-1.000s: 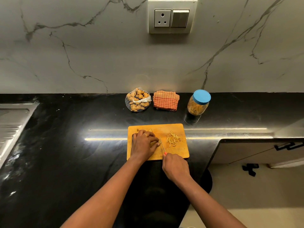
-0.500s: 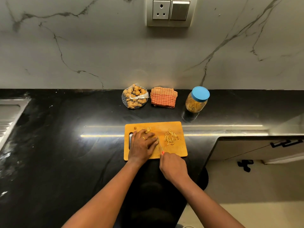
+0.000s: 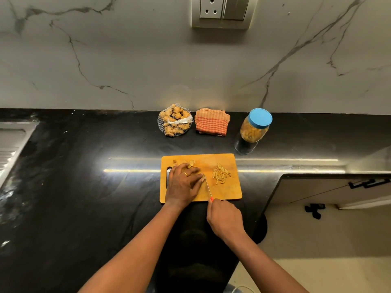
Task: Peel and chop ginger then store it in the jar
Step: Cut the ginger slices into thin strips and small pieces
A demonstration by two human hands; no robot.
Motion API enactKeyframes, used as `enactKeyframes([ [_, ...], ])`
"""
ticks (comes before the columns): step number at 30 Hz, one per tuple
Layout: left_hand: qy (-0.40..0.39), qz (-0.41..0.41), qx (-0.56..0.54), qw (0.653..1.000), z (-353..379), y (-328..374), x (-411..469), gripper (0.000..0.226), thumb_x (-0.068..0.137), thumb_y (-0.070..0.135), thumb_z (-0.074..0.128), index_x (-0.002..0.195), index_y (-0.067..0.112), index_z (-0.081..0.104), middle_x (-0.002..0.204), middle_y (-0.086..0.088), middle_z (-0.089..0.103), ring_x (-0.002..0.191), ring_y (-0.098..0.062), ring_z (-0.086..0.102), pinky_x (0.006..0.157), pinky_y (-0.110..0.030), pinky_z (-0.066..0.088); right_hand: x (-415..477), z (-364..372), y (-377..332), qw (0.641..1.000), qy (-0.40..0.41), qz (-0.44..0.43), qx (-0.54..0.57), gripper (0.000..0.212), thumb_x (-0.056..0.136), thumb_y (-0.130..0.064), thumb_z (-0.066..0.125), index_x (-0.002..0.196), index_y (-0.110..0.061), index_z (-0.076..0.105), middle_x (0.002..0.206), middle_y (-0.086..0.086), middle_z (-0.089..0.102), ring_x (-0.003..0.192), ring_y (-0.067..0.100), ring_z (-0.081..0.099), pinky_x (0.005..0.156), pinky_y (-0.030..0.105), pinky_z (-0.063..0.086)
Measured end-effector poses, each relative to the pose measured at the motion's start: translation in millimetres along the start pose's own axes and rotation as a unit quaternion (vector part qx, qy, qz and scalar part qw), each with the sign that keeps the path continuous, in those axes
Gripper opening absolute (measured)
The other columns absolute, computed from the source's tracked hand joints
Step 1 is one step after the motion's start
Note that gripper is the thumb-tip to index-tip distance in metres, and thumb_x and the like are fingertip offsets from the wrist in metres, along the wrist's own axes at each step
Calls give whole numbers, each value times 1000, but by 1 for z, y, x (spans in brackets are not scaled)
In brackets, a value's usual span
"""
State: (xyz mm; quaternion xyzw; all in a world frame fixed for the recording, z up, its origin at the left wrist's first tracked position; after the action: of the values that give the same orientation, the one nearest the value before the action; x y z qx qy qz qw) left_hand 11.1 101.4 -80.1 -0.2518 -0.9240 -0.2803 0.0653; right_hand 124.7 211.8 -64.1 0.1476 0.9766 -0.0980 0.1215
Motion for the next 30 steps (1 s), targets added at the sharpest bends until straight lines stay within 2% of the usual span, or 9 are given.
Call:
enactKeyframes([
  [8, -3, -4, -8, 1000, 0, -1, 1, 19, 85, 43, 69, 97, 30, 76, 111, 15, 69, 118, -19, 52, 99, -48, 38, -8, -10, 5, 1000, 29, -9, 0, 44, 106, -41, 27, 94, -16, 62, 86, 3, 69, 75, 24, 67, 53, 31, 34],
  [16, 1, -6, -15, 1000, -4, 2, 1, 18, 84, 39, 69, 96, 29, 77, 111, 12, 70, 117, -21, 53, 98, -49, 40, 11, -13, -9, 999, 15, -3, 35, 46, 107, -39, 27, 100, -13, 64, 95, 7, 69, 86, 26, 67, 61, 33, 40],
  [30, -6, -11, -16, 1000, -2, 0, 0, 18, 84, 39, 69, 98, 30, 77, 113, 14, 69, 119, -19, 52, 102, -49, 36, 13, -13, -11, 999, 8, 6, 38, 46, 107, -39, 26, 100, -13, 64, 95, 7, 69, 86, 25, 67, 60, 32, 39],
])
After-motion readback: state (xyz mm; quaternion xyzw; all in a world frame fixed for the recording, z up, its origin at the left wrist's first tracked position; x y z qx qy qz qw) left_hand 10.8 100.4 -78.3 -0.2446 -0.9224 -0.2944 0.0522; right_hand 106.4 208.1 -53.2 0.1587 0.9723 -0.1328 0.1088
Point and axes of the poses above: each hand's wrist, its own x-axis towards the middle knuckle, its own z-axis out of the palm, y = z × x, the point moved 6 cm from there along x, towards the middle knuckle
